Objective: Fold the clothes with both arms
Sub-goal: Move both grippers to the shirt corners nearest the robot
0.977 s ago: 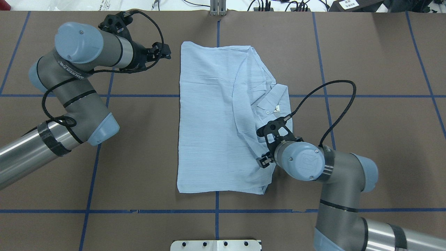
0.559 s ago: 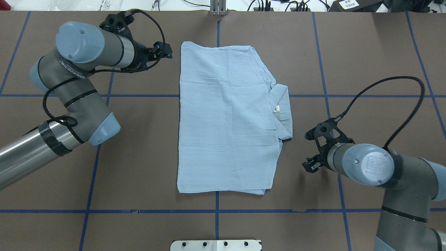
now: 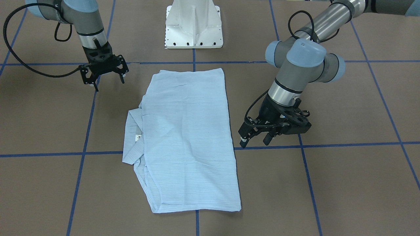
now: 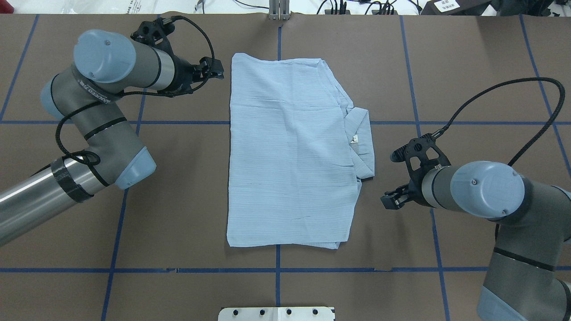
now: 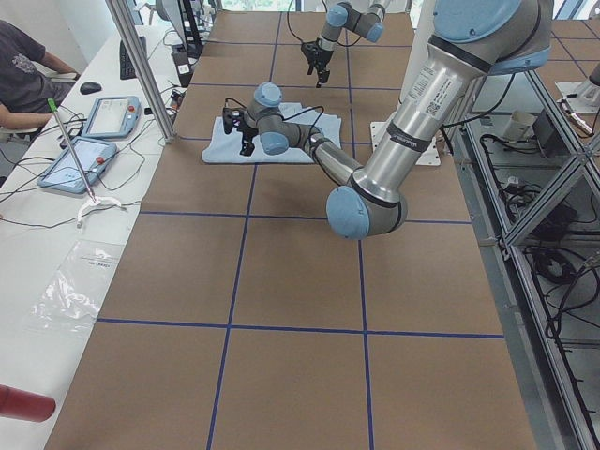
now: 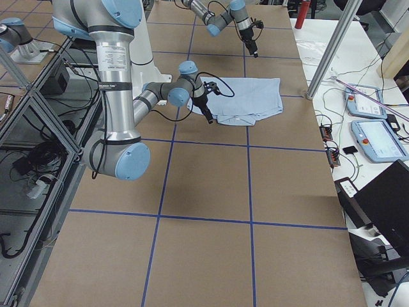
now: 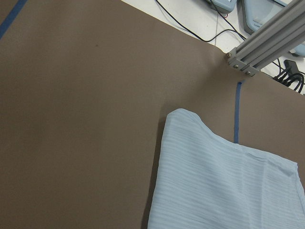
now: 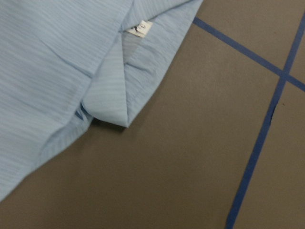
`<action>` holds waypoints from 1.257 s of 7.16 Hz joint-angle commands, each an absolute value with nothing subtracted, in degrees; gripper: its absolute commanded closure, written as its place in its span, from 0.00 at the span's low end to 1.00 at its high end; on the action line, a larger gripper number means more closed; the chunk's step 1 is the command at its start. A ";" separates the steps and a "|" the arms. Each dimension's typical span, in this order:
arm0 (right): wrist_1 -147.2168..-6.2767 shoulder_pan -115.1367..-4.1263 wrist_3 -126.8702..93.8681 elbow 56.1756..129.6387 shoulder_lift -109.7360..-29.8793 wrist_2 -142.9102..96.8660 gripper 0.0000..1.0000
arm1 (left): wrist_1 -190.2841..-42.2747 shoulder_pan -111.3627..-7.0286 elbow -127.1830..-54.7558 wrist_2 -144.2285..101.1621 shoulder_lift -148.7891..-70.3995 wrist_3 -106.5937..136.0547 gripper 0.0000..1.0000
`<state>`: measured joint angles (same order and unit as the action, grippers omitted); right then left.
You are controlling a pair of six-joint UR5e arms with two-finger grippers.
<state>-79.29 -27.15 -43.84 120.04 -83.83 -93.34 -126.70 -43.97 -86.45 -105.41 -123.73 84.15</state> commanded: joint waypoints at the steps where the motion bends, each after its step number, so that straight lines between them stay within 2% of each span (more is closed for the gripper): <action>1: -79.28 -28.65 -47.17 120.14 -81.56 -97.98 0.00 | -125.95 -39.75 -89.80 -109.77 -122.61 90.31 0.00; 3: -79.28 -29.53 -49.82 120.14 -80.86 -102.04 0.00 | -118.61 -31.94 -100.05 -106.90 -117.62 97.00 0.00; 5: -77.97 -29.53 -55.17 120.15 -80.86 -103.44 0.00 | -108.42 -23.24 -107.19 -101.36 -117.60 102.72 0.01; 7: -77.52 -29.44 -56.24 120.23 -80.77 -104.06 0.00 | -106.70 -16.73 -106.79 -97.85 -116.64 104.94 0.02; 9: -77.69 -29.44 -56.51 120.06 -79.03 -103.89 0.00 | -106.79 -16.00 -106.26 -97.74 -114.80 104.94 0.03</action>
